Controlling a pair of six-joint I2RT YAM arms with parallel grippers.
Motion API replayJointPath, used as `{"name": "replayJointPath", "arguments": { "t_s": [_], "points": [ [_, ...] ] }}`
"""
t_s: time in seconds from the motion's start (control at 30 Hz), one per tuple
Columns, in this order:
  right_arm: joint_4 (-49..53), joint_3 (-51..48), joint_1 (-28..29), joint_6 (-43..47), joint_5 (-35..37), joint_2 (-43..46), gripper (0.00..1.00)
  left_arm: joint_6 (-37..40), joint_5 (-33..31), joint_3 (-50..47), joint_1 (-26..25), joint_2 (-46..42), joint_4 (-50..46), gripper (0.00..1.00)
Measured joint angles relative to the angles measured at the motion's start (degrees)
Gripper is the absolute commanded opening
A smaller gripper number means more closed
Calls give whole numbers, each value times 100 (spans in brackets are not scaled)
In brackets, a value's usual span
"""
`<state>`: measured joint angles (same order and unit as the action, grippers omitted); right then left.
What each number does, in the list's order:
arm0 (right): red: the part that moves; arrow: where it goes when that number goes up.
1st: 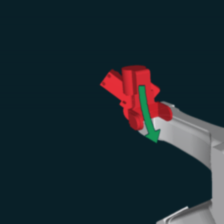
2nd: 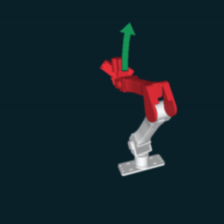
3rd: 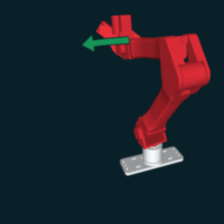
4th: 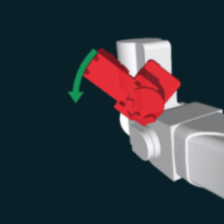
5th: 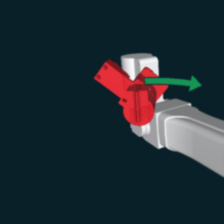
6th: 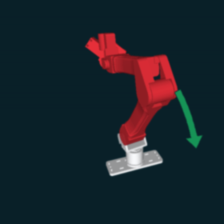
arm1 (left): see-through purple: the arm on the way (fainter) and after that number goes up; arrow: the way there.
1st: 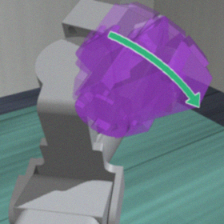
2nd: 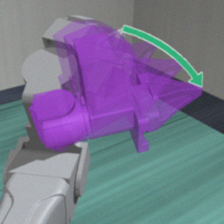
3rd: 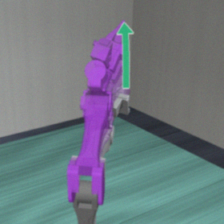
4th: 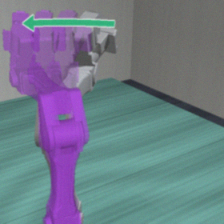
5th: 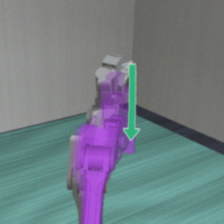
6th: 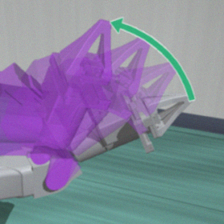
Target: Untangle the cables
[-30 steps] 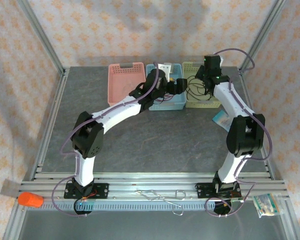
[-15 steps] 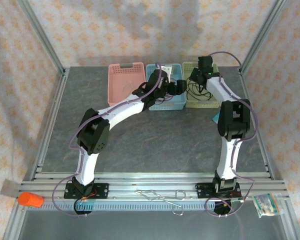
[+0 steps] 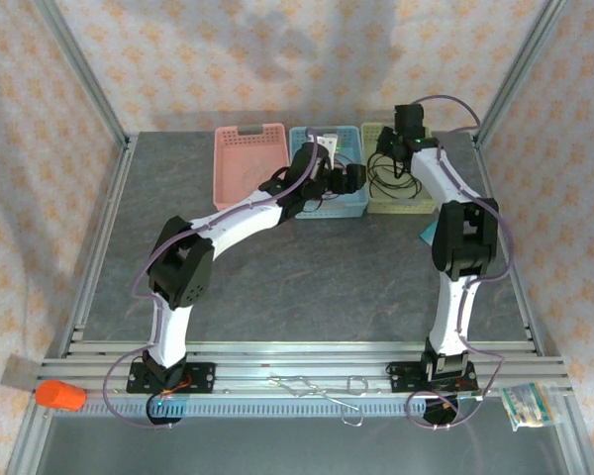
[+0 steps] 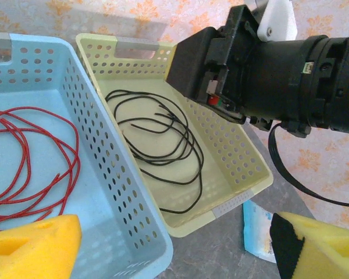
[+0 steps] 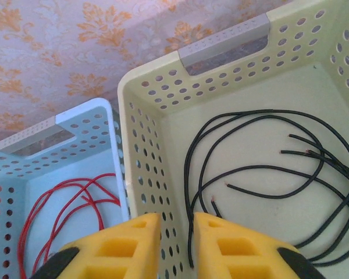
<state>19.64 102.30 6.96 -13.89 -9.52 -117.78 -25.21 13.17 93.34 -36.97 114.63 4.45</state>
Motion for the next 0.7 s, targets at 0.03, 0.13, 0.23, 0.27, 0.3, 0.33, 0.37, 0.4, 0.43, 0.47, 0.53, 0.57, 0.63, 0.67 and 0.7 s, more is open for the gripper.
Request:
{"name": "replayJointPath", "arguments": {
  "t_s": [0.03, 0.13, 0.23, 0.27, 0.3, 0.33, 0.37, 0.4, 0.43, 0.47, 0.53, 0.57, 0.63, 0.67, 0.7],
  "points": [
    [-7, -136, 0, -7, -20, 140, 22, 0, -4, -79, 0, -94, 2, 86],
    [-83, -675, 0, -55, -101, 741, 23, 2, -39, -431, -2, -511, 7, 86],
    [-234, -1287, 0, -114, -188, 1473, 25, 4, -131, -874, -7, -1060, 59, 87],
    [-304, -1515, 0, -138, -221, 1740, 26, 7, -179, -1054, -17, -1261, 101, 87],
    [-365, -1757, 4, -160, -249, 2006, 28, 7, -216, -1231, -17, -1451, 136, 87],
    [-433, -1956, 13, -179, -262, 2221, 29, 7, -264, -1403, -17, -1615, 173, 87],
    [-485, -2194, 35, -203, -273, 2461, 30, 7, -326, -1637, -17, -1814, 232, 87],
    [-568, -2446, 59, -221, -286, 2704, 31, 9, -376, -1849, -20, -1989, 271, 87],
    [-612, -2660, 101, -243, -293, 2898, 32, 9, -437, -2035, -37, -2131, 284, 88],
    [-667, -2887, 157, -260, -295, 3097, 33, 7, -505, -2243, -44, -2280, 310, 88],
    [-778, -3351, 337, -297, -293, 3467, 36, 4, -640, -2660, -59, -2555, 356, 89],
    [-822, -3600, 468, -310, -291, 3650, 38, 2, -688, -2879, -85, -2695, 387, 90],
    [-907, -4022, 726, -354, -286, 3958, 43, -20, -789, -3340, -92, -2983, 424, 91],
    [-957, -4262, 872, -372, -275, 4131, 47, -22, -822, -3582, -94, -3136, 461, 91],
    [-1001, -4489, 1012, -393, -271, 4299, 52, -28, -861, -3807, -92, -3279, 481, 92]
  ]
}}
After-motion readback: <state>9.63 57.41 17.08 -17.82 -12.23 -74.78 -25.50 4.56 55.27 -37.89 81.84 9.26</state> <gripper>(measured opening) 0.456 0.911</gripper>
